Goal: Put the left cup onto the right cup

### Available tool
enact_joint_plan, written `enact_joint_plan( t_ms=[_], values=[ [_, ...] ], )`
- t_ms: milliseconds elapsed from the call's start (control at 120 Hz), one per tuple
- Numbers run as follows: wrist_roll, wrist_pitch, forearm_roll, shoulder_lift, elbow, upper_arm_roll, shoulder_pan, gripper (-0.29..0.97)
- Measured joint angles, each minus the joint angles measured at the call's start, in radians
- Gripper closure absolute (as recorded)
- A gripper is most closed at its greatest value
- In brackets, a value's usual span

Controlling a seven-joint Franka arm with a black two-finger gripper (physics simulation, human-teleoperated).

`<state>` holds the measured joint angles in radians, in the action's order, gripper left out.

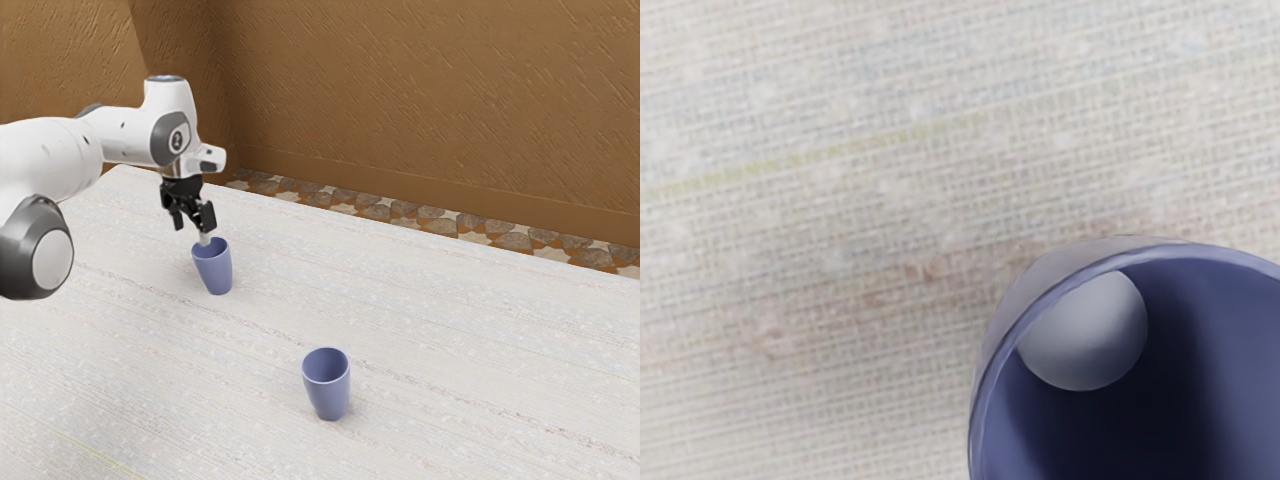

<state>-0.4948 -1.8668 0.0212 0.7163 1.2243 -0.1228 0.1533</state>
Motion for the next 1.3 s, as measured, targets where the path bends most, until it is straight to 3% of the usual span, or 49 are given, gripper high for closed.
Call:
enact_joint_plan(
  t_ms=[433, 1300],
  values=[
    [-0.015, -0.007, 0.007, 0.038, -0.003, 0.000, 0.000, 0.03],
    [-0.025, -0.010, 0.008, 0.059, -0.022, 0.000, 0.000, 0.42]
  ],
)
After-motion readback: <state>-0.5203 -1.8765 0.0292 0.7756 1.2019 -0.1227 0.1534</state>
